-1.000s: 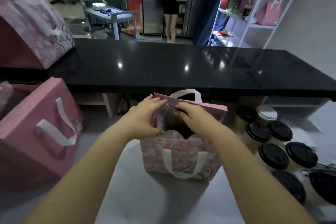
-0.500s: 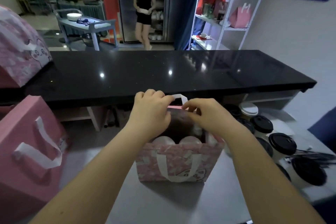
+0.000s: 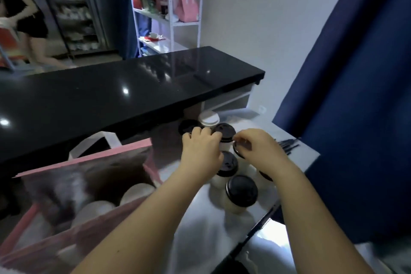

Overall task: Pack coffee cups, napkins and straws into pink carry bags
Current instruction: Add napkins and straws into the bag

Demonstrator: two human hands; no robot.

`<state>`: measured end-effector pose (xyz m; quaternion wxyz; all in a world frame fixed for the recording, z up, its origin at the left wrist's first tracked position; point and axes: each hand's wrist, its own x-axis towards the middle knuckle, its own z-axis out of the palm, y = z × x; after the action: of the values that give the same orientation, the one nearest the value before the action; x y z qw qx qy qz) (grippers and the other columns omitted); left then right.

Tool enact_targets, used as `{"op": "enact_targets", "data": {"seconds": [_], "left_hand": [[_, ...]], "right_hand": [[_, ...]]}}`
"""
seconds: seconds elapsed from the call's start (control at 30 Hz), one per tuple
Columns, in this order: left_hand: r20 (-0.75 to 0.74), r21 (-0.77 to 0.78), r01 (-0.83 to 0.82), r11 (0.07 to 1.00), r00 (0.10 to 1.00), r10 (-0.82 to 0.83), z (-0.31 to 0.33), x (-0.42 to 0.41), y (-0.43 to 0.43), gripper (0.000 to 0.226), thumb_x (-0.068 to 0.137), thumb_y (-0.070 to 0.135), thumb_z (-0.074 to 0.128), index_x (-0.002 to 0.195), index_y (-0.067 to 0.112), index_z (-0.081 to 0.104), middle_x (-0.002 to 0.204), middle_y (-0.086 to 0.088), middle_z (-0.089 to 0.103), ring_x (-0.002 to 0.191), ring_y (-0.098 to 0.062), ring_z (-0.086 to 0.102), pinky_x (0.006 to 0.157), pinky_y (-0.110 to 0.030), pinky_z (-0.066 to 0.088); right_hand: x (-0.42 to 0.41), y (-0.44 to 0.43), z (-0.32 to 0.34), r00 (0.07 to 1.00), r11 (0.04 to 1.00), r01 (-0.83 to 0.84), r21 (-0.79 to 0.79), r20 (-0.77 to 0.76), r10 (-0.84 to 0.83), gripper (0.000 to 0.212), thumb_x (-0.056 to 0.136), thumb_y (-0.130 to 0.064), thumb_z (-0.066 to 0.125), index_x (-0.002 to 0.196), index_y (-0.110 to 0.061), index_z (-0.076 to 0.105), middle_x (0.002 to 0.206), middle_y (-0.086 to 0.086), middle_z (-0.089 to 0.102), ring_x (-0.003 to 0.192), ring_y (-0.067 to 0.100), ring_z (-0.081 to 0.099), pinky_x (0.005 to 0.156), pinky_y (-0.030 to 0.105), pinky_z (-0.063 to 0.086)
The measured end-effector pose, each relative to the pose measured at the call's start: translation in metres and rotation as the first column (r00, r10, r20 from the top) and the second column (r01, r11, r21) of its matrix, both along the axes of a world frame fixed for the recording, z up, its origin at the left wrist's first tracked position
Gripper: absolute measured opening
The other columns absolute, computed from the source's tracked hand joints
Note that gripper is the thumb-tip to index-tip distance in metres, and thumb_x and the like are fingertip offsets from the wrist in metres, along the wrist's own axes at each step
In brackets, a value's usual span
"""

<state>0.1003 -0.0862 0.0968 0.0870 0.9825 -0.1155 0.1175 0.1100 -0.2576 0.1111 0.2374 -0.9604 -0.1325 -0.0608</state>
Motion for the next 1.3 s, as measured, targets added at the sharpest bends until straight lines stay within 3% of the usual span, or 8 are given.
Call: {"op": "enact_targets", "data": {"seconds": [0.23, 0.47, 0.6, 0.8, 1.0, 1.07, 1.2, 1.3], "left_hand": [[-0.136, -0.069, -0.012, 0.998, 0.991, 0.003, -0.041, 0.073, -0.069, 0.039, 0.086, 0.035, 0.052, 0.123, 0.024, 0.054, 0.119, -0.001, 0.054, 0.115, -0.028, 0.044, 0.091, -0.042, 0.035], [-0.194, -0.131, -0.171, 0.977, 0.970, 0.144, -0.063, 0.173, -0.110, 0.042, 0.087, 0.031, 0.052, 0.129, 0.027, 0.055, 0.122, 0.001, 0.057, 0.118, -0.026, 0.044, 0.094, -0.042, 0.036], [-0.207, -0.068, -0.295, 0.953, 0.939, 0.276, -0.076, 0.210, -0.119, 0.040, 0.088, 0.031, 0.053, 0.127, 0.025, 0.056, 0.118, -0.001, 0.060, 0.115, -0.027, 0.047, 0.091, -0.042, 0.036], [-0.240, -0.025, -0.364, 0.931, 0.906, 0.348, -0.086, 0.241, -0.125, 0.042, 0.088, 0.032, 0.053, 0.129, 0.026, 0.054, 0.123, 0.001, 0.058, 0.119, -0.026, 0.044, 0.096, -0.044, 0.034], [-0.211, 0.018, -0.367, 0.930, 0.908, 0.363, -0.090, 0.256, -0.127, 0.041, 0.087, 0.031, 0.053, 0.128, 0.027, 0.055, 0.123, 0.002, 0.059, 0.119, -0.026, 0.044, 0.095, -0.043, 0.032], [-0.189, 0.019, -0.381, 0.925, 0.907, 0.377, -0.089, 0.258, -0.126, 0.040, 0.087, 0.031, 0.053, 0.127, 0.027, 0.056, 0.122, 0.002, 0.059, 0.119, -0.025, 0.044, 0.094, -0.043, 0.032], [-0.166, -0.033, -0.412, 0.910, 0.901, 0.402, -0.087, 0.260, -0.126, 0.038, 0.087, 0.031, 0.055, 0.125, 0.027, 0.058, 0.120, 0.004, 0.061, 0.117, -0.023, 0.044, 0.095, -0.042, 0.031], [-0.165, -0.048, -0.421, 0.906, 0.898, 0.409, -0.084, 0.259, -0.126, 0.037, 0.087, 0.029, 0.055, 0.124, 0.027, 0.059, 0.119, 0.005, 0.061, 0.118, -0.022, 0.044, 0.095, -0.041, 0.029]], "right_hand": [[0.058, -0.089, -0.048, 0.996, 0.998, 0.048, 0.032, -0.083, -0.045, 0.022, 0.083, -0.017, 0.067, 0.101, -0.030, 0.068, 0.101, -0.013, 0.064, 0.098, 0.010, 0.058, 0.084, 0.033, 0.051], [0.167, -0.149, -0.083, 0.991, 0.994, 0.035, 0.106, -0.131, -0.020, 0.019, 0.089, -0.020, 0.062, 0.106, -0.028, 0.067, 0.097, -0.018, 0.057, 0.094, 0.005, 0.053, 0.079, 0.023, 0.041], [0.227, -0.153, -0.114, 0.970, 0.993, -0.028, 0.119, -0.238, 0.056, 0.021, 0.090, -0.021, 0.061, 0.109, -0.027, 0.066, 0.105, -0.010, 0.061, 0.099, 0.011, 0.055, 0.085, 0.031, 0.048], [0.287, -0.127, -0.159, 0.936, 0.994, -0.114, 0.002, -0.334, 0.108, 0.031, 0.091, -0.026, 0.061, 0.121, -0.018, 0.064, 0.121, 0.004, 0.062, 0.115, 0.026, 0.046, 0.093, 0.037, 0.043], [0.309, -0.094, -0.185, 0.963, 0.945, -0.130, -0.299, -0.264, 0.049, 0.059, 0.082, -0.059, 0.061, 0.128, -0.022, 0.053, 0.128, 0.004, 0.049, 0.115, 0.029, 0.038, 0.091, 0.039, 0.033], [0.308, -0.092, -0.195, 0.970, 0.942, -0.133, -0.308, -0.235, 0.061, 0.052, 0.082, -0.056, 0.062, 0.122, -0.022, 0.057, 0.124, 0.004, 0.051, 0.111, 0.029, 0.039, 0.087, 0.040, 0.031], [0.308, -0.097, -0.204, 0.992, 0.988, -0.069, -0.139, -0.117, 0.053, 0.027, 0.085, -0.038, 0.065, 0.100, -0.015, 0.068, 0.107, 0.005, 0.063, 0.102, 0.032, 0.046, 0.077, 0.038, 0.025], [0.315, -0.099, -0.198, 0.987, 0.998, -0.033, -0.050, -0.161, 0.025, 0.016, 0.089, -0.030, 0.064, 0.086, -0.014, 0.066, 0.095, 0.006, 0.065, 0.100, 0.032, 0.049, 0.073, 0.035, 0.019]]}}
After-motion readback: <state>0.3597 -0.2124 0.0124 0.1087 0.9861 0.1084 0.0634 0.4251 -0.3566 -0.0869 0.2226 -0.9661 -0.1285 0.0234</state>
